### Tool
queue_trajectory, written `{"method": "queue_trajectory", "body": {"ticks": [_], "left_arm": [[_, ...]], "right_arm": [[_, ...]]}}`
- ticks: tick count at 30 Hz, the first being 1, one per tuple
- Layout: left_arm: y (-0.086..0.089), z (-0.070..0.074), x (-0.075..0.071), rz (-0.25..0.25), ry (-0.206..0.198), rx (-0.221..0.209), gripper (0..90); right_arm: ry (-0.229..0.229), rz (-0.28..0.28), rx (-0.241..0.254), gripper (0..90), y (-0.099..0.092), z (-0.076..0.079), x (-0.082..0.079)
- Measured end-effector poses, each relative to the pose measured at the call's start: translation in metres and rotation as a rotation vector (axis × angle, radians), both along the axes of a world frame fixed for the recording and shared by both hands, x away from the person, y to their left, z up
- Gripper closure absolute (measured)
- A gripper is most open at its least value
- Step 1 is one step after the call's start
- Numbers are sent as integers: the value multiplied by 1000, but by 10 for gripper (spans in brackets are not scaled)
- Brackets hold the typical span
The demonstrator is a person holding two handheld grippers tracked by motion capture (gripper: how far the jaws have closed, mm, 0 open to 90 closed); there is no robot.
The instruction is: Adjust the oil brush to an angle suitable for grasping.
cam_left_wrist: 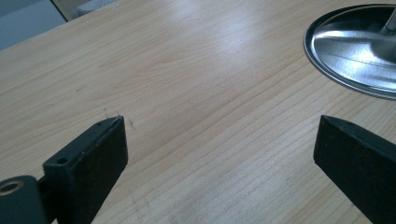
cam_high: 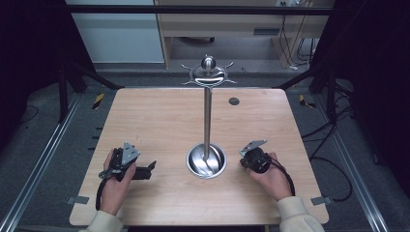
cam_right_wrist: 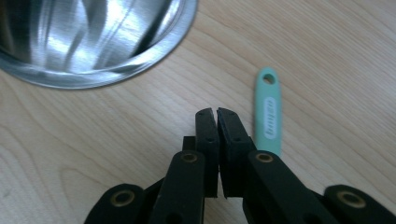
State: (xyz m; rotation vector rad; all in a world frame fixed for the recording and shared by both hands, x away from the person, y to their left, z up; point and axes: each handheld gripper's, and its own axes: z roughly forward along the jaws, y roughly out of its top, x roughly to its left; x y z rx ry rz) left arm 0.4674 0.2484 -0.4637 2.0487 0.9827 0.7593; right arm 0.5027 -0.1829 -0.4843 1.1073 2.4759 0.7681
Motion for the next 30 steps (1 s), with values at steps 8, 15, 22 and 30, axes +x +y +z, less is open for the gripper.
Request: {"method": "queue_trajectory", "body": {"ticks": [8, 15, 22, 30], "left_arm": [[-1, 0, 0, -3, 0, -1, 25], [-2, 0, 0, -4, 0, -1, 25], [-2, -1, 0, -7, 2, 0, 25], [-1, -1, 0, -6, 2, 1, 25]], "right_arm": [[0, -36, -7, 900, -4, -2, 2], [-15, -79, -30, 900, -9, -2, 5], [-9, -147, -28, 900, -18, -1, 9], [-9, -168, 42, 873, -24, 23, 2]]}}
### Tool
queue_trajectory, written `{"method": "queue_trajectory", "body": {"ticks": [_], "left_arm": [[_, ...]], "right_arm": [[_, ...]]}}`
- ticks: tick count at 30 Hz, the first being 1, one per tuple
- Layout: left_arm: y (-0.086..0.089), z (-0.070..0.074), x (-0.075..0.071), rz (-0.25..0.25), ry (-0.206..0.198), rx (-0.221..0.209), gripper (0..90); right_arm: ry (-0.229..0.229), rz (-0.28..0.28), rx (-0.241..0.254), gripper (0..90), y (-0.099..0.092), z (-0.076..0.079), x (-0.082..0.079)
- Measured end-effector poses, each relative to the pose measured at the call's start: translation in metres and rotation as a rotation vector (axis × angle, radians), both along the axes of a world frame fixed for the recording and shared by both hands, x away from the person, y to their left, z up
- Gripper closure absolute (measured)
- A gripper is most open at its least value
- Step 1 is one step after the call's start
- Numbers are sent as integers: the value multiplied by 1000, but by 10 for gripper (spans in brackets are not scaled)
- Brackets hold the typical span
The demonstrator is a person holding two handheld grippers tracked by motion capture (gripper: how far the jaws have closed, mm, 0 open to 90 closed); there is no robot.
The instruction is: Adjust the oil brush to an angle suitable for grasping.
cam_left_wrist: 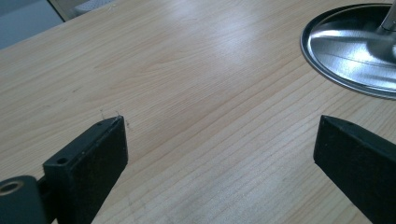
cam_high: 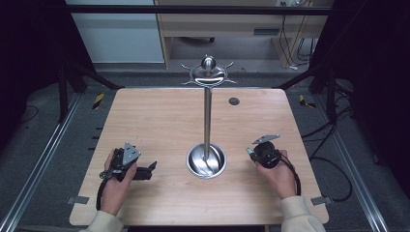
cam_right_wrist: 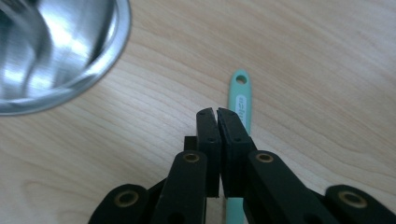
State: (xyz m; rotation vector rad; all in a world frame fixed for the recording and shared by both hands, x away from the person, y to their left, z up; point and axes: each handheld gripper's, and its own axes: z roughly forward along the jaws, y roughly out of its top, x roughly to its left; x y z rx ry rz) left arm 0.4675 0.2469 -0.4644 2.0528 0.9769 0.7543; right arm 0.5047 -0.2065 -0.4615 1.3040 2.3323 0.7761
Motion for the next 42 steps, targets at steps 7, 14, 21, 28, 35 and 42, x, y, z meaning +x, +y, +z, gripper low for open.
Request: {"method": "queue_trajectory", "body": {"ticks": [7, 14, 21, 28, 35, 42], "left_arm": [[0, 0, 0, 0, 1, -1, 25], [0, -1, 0, -5, 9, -1, 25], [0, -1, 0, -5, 10, 0, 25], [-1, -1, 0, -3, 9, 3, 25], [-1, -1, 0, -3, 9, 3, 25], [-1, -1, 0, -3, 9, 4, 25]], "right_arm": [[76, -19, -38, 770, -10, 17, -10], [158, -35, -88, 697, -16, 24, -12], [231, -53, -134, 669, -20, 20, -12], [298, -46, -163, 686, -19, 9, -9], [329, -36, -176, 708, -18, 2, -3], [357, -40, -169, 744, -17, -1, 0]]}}
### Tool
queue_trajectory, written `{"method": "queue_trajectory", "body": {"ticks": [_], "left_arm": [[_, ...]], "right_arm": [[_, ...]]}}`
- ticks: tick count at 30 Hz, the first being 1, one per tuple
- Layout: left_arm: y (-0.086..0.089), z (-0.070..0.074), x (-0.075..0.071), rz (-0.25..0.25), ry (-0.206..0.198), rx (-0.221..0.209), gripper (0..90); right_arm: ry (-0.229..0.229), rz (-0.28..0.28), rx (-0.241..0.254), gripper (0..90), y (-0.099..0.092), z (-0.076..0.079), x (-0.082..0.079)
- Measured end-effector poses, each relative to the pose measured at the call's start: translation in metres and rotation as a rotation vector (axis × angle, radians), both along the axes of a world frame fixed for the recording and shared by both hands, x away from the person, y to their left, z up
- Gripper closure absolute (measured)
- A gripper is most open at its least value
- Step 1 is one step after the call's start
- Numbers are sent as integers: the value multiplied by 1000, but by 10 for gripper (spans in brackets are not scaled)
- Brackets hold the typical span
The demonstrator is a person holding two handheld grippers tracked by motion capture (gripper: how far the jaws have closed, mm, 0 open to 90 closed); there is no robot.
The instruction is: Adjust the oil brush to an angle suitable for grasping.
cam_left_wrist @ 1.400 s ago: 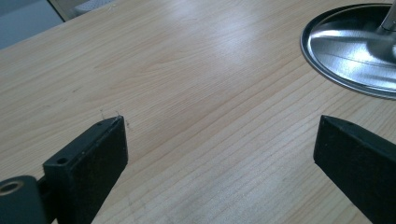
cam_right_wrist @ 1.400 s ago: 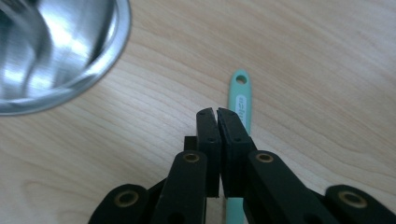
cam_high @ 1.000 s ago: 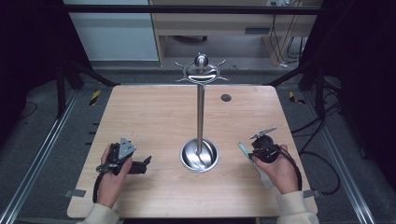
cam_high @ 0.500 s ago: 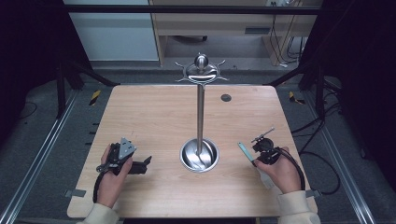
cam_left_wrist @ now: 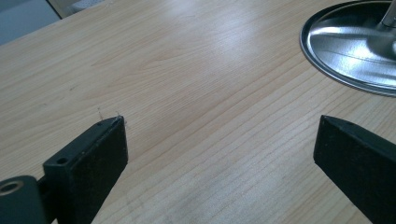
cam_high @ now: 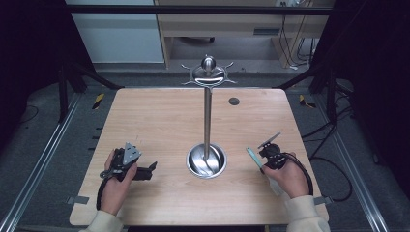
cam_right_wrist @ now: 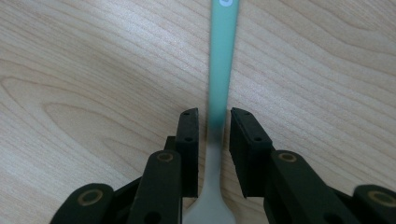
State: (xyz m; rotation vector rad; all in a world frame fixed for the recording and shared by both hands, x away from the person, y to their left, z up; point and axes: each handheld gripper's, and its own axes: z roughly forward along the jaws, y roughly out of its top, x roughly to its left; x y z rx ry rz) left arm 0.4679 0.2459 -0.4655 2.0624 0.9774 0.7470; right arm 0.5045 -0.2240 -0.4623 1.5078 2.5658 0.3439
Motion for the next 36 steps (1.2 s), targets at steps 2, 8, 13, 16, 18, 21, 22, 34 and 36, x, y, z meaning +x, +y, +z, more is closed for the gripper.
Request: {"method": "queue_trajectory", "body": {"ticks": [2, 8, 13, 16, 18, 21, 22, 34, 36], "left_arm": [[0, 0, 0, 0, 0, -1, 25], [0, 0, 0, 0, 0, 0, 25], [0, 0, 0, -2, 2, 1, 25], [0, 0, 0, -3, 2, 1, 25], [0, 0, 0, -4, 1, 3, 25], [0, 0, 0, -4, 1, 4, 25], [0, 0, 0, -4, 1, 4, 25], [0, 0, 0, -3, 0, 2, 25], [0, 0, 0, 0, -1, 1, 25]], "right_arm": [[2, 1, 0, 757, 0, 0, 1], [14, -1, 1, 773, 1, -1, 2], [17, -7, -2, 786, 1, -2, 2], [16, -4, -5, 792, 1, -3, 3], [20, -8, -6, 794, 1, -3, 3], [24, -13, -5, 797, 1, -3, 3], [25, -18, -6, 800, 1, -4, 3], [17, -31, 6, 824, -2, -3, 4], [9, -34, 16, 824, -3, 3, 2]]}}
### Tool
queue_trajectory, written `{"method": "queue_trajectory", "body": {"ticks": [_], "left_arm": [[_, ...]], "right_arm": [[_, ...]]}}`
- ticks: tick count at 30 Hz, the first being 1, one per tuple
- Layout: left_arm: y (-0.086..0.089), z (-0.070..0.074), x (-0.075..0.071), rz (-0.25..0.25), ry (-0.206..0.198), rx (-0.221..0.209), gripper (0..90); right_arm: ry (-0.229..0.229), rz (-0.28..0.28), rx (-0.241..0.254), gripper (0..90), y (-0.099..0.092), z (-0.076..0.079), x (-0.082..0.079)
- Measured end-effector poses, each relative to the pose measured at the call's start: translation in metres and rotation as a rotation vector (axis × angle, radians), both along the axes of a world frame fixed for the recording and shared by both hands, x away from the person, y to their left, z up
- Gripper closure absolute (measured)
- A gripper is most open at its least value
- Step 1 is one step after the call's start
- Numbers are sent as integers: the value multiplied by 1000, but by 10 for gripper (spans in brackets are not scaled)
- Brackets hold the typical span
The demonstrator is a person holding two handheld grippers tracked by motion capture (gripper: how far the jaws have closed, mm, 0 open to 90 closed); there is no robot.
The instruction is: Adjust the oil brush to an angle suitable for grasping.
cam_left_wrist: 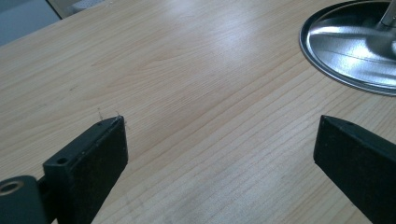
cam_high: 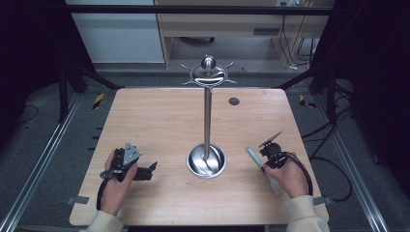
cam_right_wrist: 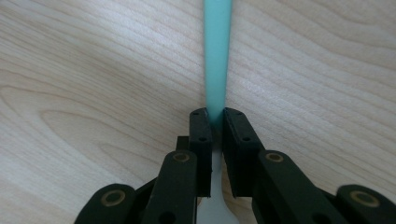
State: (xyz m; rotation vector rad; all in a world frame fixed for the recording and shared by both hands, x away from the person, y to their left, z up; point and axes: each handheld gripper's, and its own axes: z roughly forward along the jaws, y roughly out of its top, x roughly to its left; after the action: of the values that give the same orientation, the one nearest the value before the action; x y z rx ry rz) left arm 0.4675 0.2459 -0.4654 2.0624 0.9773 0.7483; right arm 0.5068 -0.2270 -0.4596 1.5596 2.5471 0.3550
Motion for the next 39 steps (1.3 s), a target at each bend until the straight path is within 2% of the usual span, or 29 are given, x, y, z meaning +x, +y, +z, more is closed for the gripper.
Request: {"method": "queue_trajectory", "body": {"ticks": [5, 10, 13, 17, 19, 20, 21, 22, 26, 27, 28, 30, 39], "left_arm": [[1, 0, -1, 1, 1, 4, 25], [2, 0, -2, 9, -2, 3, 25], [2, 0, -1, 13, -4, 3, 25], [3, 0, -1, 11, -3, -1, 25], [2, 0, -1, 10, -3, -6, 25], [2, 0, -1, 10, -3, -6, 25], [2, 0, -1, 8, -3, -4, 25], [2, 1, -1, 7, -5, -4, 25], [2, 1, 0, 6, -5, -4, 25], [2, 1, 0, 6, -5, -4, 25], [2, 1, 0, 7, -8, -1, 25], [2, 1, 0, 5, -9, -1, 25], [2, 1, 0, 3, -7, -1, 25]], "right_arm": [[-45, -16, 40, 824, -8, 19, 0], [-103, -45, 88, 824, -18, 48, 6], [-158, -51, 106, 824, -23, 68, 12], [-248, -71, 179, 824, -30, 88, 14], [-280, -56, 205, 825, -31, 93, 14], [-280, -56, 205, 825, -31, 93, 14], [-322, -53, 225, 825, -31, 97, 10], [-339, -45, 231, 825, -32, 98, 8], [-394, -38, 284, 825, -34, 101, 1], [-394, -38, 284, 825, -34, 101, 1], [-419, -36, 312, 825, -35, 103, -2], [-442, -33, 337, 825, -36, 105, -5], [-493, -32, 376, 825, -41, 117, -12]]}}
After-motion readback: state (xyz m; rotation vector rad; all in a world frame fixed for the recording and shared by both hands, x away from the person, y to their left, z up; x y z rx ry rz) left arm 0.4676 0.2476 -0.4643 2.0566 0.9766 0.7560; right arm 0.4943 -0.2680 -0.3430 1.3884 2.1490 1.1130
